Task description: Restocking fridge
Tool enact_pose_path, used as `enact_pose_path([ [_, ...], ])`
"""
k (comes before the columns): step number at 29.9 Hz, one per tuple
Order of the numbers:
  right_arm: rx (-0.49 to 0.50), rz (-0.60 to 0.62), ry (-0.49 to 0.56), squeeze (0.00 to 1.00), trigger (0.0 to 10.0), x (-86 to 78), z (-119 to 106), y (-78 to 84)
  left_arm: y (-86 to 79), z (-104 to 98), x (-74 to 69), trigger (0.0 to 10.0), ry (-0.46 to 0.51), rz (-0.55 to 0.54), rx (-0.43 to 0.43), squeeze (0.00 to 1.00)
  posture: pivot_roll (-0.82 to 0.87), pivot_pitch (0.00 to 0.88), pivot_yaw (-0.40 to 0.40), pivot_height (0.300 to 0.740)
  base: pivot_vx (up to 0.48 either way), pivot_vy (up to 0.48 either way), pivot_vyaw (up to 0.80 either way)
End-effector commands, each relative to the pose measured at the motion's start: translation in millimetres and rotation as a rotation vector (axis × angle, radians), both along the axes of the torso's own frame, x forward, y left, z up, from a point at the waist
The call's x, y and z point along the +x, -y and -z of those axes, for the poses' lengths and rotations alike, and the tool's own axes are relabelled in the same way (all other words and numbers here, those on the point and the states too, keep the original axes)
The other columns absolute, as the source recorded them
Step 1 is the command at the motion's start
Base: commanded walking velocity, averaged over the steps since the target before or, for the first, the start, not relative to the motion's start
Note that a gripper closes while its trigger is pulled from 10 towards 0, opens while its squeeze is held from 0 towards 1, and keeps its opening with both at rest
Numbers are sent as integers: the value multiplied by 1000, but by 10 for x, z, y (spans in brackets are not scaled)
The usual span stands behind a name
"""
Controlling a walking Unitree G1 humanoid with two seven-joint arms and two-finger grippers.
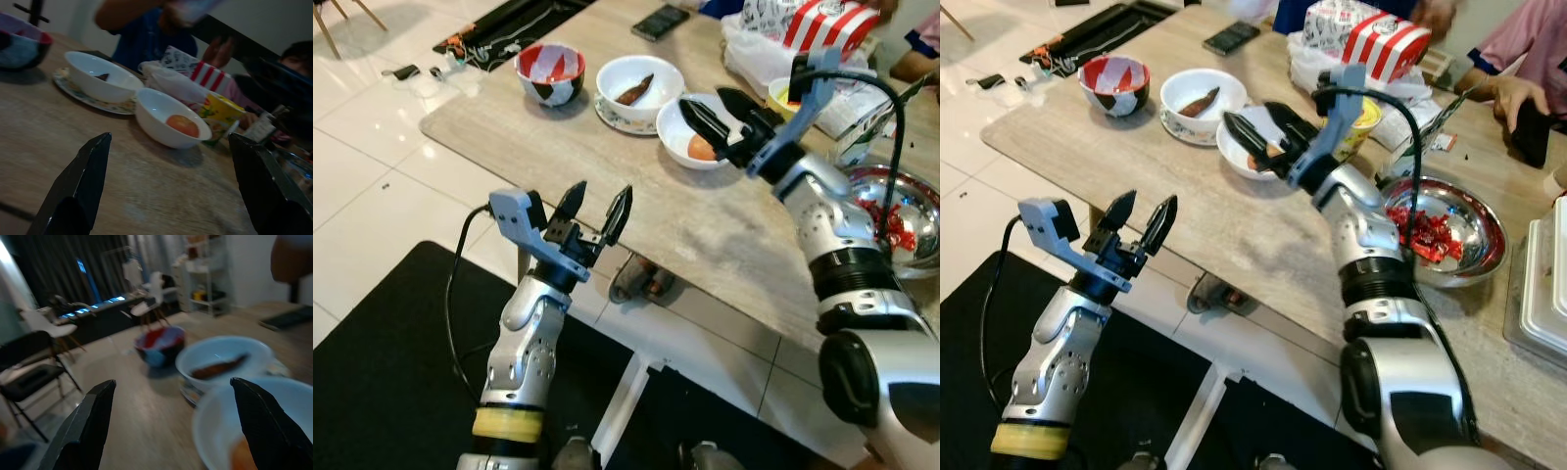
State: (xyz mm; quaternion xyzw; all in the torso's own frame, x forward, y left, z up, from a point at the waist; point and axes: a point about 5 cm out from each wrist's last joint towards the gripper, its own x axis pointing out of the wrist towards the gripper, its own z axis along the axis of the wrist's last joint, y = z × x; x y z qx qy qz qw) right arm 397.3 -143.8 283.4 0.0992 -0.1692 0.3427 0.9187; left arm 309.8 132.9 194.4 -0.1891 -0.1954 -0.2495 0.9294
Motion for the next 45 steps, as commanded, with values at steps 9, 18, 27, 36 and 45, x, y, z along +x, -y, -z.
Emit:
enact_pose_path([
  [9, -41, -493, 203, 0, 10000, -614, -118, 287, -180, 131, -85, 10000, -34, 30, 0, 0, 21, 196, -31, 740, 0, 0, 0],
  [18, -258, -785, 36, 0, 10000, -1170, 228, 527, -1268, 710, -409, 10000, -245, -153, -65, 0, 2, 202, -28, 740, 0, 0, 0],
  [27, -313, -629, -53, 0, 10000, -1112, 458, 577, -1561, 1149, -633, 10000, -411, -287, -95, 0, 1, 202, -26, 740, 0, 0, 0],
  [36, -367, -416, -19, 0, 10000, -972, 381, 620, -1442, 1991, -997, 10000, -756, -363, -173, 0, -6, 188, -32, 740, 0, 0, 0],
  [45, -754, -65, -28, 0, 10000, -837, 62, 1107, -1305, 2368, -1266, 10000, -949, -397, -171, 0, -12, 183, -36, 740, 0, 0, 0],
])
